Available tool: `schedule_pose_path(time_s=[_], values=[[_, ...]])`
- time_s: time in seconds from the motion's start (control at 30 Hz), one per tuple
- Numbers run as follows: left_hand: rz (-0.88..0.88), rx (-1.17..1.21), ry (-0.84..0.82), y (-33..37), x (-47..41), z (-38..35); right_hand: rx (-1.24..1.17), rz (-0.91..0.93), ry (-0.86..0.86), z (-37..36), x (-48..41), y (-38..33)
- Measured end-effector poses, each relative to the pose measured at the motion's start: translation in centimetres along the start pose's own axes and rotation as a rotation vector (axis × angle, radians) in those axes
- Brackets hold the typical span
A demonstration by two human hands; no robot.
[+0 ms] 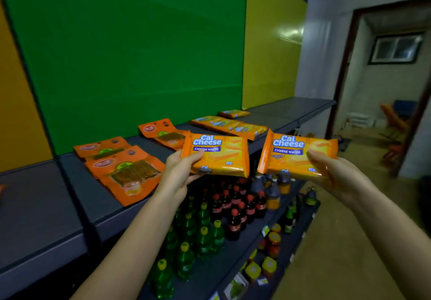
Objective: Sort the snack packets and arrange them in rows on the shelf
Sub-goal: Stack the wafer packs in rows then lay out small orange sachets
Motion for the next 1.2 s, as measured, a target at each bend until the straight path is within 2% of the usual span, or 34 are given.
schedule_pose_path(time_s=[0.2,0.57,0.83,1.2], values=[[-0.016,0.030,-0.054,-3.0,-5.5,-8.0,-0.009,0.003,0.057,5.3,-6.5,-1.6],[-0.010,0.126,-0.034,-5.8,-18.4,-20.3,-0.029,0.006,0.030,9.9,-22.9,-5.8],[-0.016,0.082,0.048,-7.6,-25.2,-25.9,-0.051,-0.010,-0.028,11.4,-33.0,-5.9],[-0.103,0.020,0.239,-10.1,-33.1,-32.7,-0.024,-0.113,-0.226,11.2,-48.1,-7.3]])
Point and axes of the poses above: each hand's wrist, its own x-axis away from the middle knuckle, its own z-axis out of the back of the hand, y = z × x, the point moved 8 cm from there along -x, towards the middle knuckle, and after that the axes turned 2 degrees about -z, right-handed, at the moved point
